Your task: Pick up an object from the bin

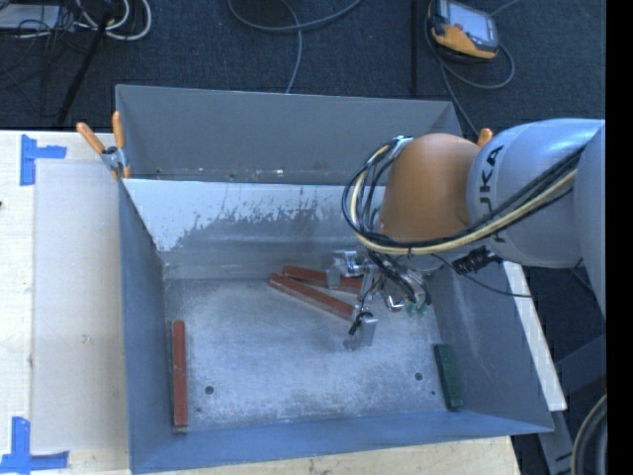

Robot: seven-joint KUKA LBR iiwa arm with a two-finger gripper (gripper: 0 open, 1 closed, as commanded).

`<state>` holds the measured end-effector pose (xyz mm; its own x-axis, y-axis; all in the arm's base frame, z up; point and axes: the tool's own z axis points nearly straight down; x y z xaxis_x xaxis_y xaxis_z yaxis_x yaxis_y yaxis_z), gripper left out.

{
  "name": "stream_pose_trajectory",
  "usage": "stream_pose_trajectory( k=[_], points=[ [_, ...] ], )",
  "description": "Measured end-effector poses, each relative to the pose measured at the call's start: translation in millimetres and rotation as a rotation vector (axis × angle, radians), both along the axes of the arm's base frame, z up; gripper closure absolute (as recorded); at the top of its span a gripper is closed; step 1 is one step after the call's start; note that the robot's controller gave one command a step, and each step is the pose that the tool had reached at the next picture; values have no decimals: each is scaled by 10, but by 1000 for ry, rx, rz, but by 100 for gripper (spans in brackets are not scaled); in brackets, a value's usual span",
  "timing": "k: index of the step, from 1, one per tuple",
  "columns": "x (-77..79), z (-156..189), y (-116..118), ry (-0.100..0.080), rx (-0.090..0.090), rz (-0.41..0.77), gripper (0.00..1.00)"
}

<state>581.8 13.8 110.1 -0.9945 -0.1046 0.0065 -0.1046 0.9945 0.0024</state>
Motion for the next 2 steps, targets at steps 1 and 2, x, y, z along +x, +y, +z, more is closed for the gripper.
stream_pose_trajectory(
  k=[1, 2],
  points=[
    [311, -421, -88, -10, -1, 51, 0],
    [344, -350, -83, -21, 0, 50, 100]
  ],
)
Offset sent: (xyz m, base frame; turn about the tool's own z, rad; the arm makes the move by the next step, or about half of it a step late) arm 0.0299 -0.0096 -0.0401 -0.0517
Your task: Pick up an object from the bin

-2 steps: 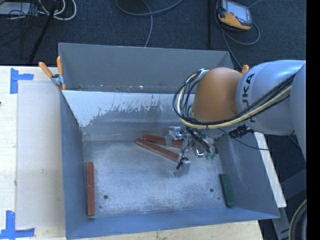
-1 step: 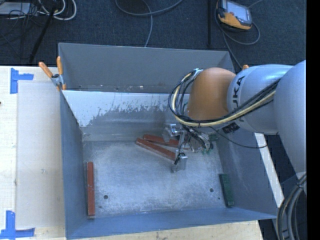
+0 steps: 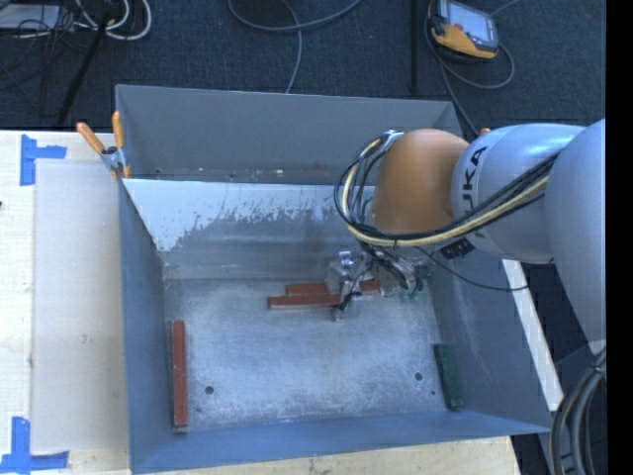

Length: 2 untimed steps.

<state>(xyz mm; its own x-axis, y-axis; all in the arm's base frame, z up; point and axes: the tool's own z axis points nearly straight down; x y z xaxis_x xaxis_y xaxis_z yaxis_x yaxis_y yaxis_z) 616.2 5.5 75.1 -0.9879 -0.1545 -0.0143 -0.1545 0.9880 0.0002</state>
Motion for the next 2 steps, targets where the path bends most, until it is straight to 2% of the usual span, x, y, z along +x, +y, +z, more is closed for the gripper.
stream_pose_trajectory(
  k=[1, 2],
  points=[
    [-35, -46, -6, 11, -2, 0, 0],
    [-23, -20, -3, 10, -1, 0, 100]
  ],
)
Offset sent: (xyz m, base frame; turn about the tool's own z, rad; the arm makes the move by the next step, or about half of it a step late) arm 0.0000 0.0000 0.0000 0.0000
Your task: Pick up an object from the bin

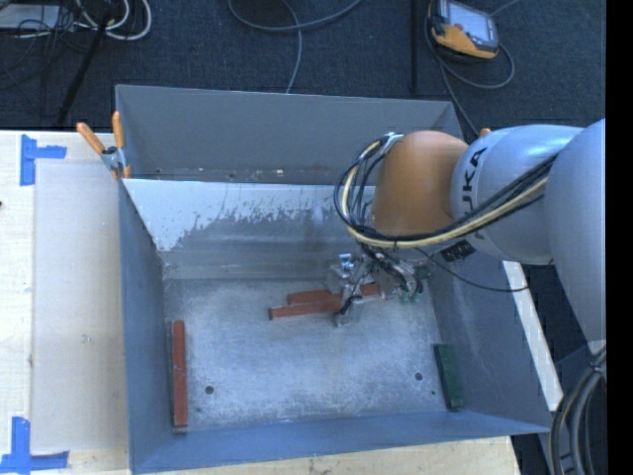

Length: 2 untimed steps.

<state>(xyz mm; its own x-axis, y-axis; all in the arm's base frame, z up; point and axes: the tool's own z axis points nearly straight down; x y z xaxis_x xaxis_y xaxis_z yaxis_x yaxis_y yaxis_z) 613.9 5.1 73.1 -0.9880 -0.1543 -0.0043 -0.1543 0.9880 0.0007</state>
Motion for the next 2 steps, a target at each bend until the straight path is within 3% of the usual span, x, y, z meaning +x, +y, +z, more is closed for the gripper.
stream_pose_trajectory(
  k=[1, 2],
  points=[
    [-260, 1116, 126, -1, -3, 510, 100],
    [-79, 1781, 59, -6, -4, 480, 100]
  ],
)
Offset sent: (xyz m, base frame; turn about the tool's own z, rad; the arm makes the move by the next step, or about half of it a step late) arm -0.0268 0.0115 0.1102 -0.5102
